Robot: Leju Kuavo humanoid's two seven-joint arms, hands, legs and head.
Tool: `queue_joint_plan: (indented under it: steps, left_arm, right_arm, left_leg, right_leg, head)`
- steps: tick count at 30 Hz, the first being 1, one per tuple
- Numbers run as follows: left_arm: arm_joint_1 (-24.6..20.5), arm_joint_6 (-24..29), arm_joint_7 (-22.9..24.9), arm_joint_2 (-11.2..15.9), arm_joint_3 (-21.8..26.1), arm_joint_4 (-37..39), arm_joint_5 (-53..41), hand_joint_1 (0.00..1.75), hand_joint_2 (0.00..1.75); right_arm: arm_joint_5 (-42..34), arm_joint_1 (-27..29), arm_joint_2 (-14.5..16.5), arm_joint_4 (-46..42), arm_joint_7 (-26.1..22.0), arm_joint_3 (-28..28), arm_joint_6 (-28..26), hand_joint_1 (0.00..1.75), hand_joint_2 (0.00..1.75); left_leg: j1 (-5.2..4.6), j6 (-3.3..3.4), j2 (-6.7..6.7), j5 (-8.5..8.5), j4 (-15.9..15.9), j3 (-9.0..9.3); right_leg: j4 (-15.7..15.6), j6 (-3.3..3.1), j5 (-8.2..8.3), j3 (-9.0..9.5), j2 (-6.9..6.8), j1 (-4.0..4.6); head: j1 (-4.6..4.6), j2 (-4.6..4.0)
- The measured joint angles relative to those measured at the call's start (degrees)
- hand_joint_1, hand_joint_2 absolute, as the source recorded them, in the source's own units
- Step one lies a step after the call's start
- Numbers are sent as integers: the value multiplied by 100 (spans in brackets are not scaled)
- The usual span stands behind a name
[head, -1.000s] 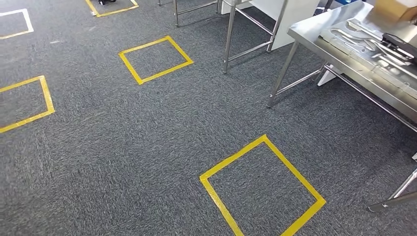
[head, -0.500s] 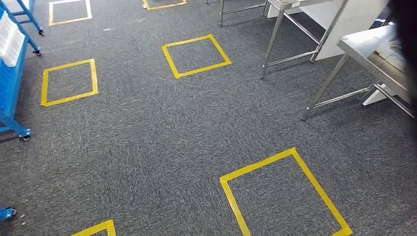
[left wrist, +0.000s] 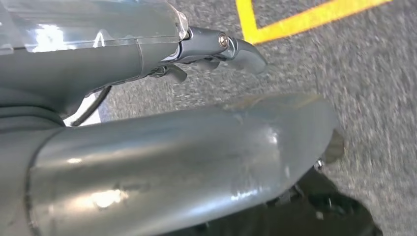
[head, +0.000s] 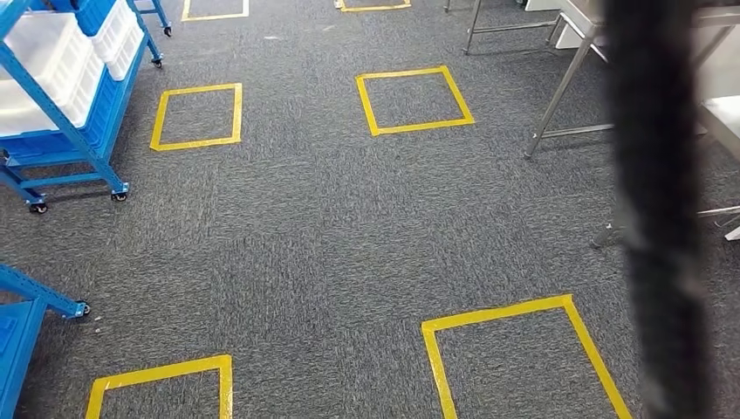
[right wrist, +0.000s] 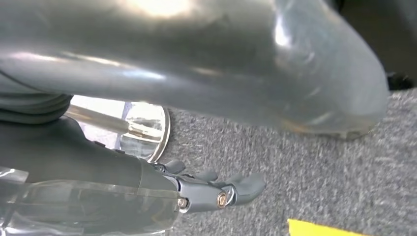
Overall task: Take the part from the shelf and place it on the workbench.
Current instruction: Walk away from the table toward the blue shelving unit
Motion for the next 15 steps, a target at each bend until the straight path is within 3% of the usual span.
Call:
queue_joint_plan:
  steps: [1, 3, 5, 6, 7, 8, 10, 12, 14, 15]
  left_arm:
    - [-6, 0, 0, 2, 0, 0, 1, 0, 0]
    - [-26, 0, 0, 5, 0, 0, 5, 0, 0]
    - [-31, 2, 1, 8, 0, 0, 10, 0, 0]
    - [-24, 5, 1, 9, 1, 1, 14, 0, 0]
    - [-17, 14, 2, 9, 2, 1, 19, 0, 0]
    - [-12, 27, 2, 8, 3, 2, 22, 0, 0]
    - [-16, 63, 2, 5, 5, 1, 28, 0, 0]
    - [-20, 86, 2, 2, 7, 1, 39, 0, 0]
    - [0, 90, 2, 1, 10, 2, 48, 0, 0]
    - [9, 90, 2, 0, 11, 2, 50, 0, 0]
  right_arm:
    - [2, 3, 0, 1, 1, -1, 0, 0, 0]
    - [8, 28, 1, 2, 3, -4, 0, 0, 0]
    - [17, 46, 1, 3, 9, -10, 0, 0, 0]
    - [20, 50, 1, 4, 13, -13, 0, 0, 0]
    - [22, 52, 1, 4, 17, -15, -1, 0, 0]
    - [23, 56, 2, 4, 20, -19, -1, 0, 0]
    - [25, 67, 10, 10, 22, -27, -2, 0, 0]
    - [27, 67, 19, 18, 23, -33, -2, 0, 0]
    - [28, 53, 21, 20, 25, -34, -2, 0, 0]
    - [28, 51, 21, 20, 26, -35, -2, 0, 0]
  left_leg:
    - [18, 39, -54, 36, -37, 3]
    - [27, 83, -178, 84, -62, -27]
    - [26, 76, -330, 108, -58, -68]
    - [27, 64, -414, 118, -54, -77]
    - [31, 48, -500, 126, -47, -81]
    - [37, 27, -586, 132, -36, -83]
    - [43, -41, -741, 141, -2, -110]
    - [53, -137, -865, 171, 2, -155]
    - [81, -228, -929, 209, -17, -201]
    - [83, -250, -823, 173, 32, -237]
  right_leg:
    - [164, 28, -133, -68, 162, -19]
    - [797, 69, -521, -358, 499, -71]
    - [1396, 97, -740, -642, 595, -113]
    - [1447, 109, -685, -669, 608, -135]
    - [1272, 119, -520, -587, 627, -160]
    - [916, 129, -291, -419, 697, -190]
    - [222, 141, -3, -101, 993, -231]
    - [-8, 116, 33, -12, 1139, -207]
    - [-30, 33, 76, -13, 989, -171]
    - [-52, -19, 100, -11, 909, -162]
  head:
    - [13, 0]
    - [38, 0]
    - [46, 0]
    - [46, 0]
    - [46, 0]
    - [47, 0]
    - [47, 0]
    - [47, 0]
    - [45, 0]
    - [40, 0]
